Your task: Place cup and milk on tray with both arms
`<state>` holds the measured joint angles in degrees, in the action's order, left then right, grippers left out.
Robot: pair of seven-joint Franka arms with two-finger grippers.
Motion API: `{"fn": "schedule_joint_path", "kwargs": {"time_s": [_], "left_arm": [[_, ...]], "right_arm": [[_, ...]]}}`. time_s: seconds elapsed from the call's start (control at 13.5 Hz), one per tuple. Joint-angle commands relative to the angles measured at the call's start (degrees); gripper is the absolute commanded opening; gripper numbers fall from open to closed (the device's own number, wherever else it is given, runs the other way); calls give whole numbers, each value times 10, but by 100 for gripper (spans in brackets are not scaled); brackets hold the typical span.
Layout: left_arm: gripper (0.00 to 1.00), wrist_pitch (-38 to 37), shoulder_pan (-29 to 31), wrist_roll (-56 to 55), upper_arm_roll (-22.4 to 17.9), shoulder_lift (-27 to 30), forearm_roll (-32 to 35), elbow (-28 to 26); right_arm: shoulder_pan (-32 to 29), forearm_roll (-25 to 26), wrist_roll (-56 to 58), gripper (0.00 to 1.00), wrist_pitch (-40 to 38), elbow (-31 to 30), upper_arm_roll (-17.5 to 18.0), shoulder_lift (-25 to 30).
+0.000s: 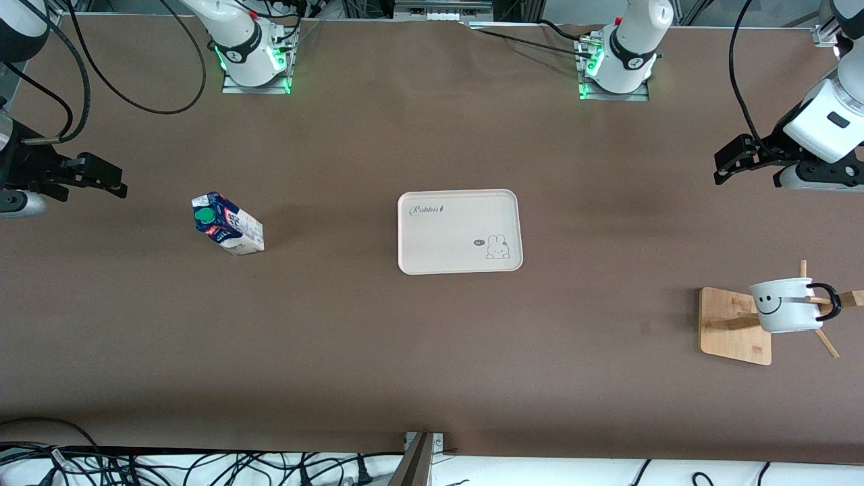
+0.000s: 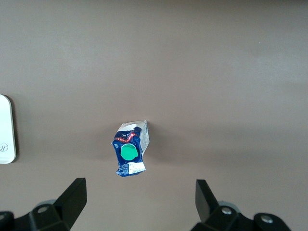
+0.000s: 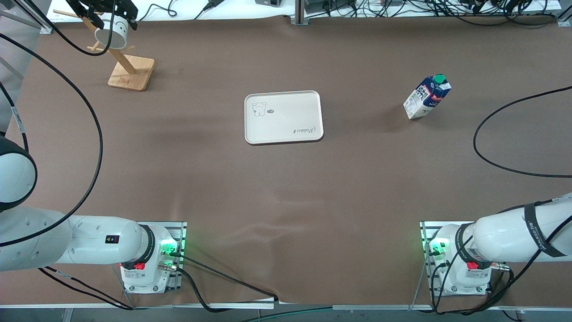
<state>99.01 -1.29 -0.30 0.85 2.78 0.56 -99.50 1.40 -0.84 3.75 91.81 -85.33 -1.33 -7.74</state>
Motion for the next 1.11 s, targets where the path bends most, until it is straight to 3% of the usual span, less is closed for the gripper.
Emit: {"fn": "schedule_joint_path", "kwargs": {"time_s": [0.0,1.03], "left_arm": [[100,-13,-5,10,-5,-9,-5,19],[100,-14,-5,10,-5,-9,-5,19]], "right_arm": [[2,-9,5,100,-11,11,-2,-1],[4,-5,4,100,-14,10,2,-3]]}}
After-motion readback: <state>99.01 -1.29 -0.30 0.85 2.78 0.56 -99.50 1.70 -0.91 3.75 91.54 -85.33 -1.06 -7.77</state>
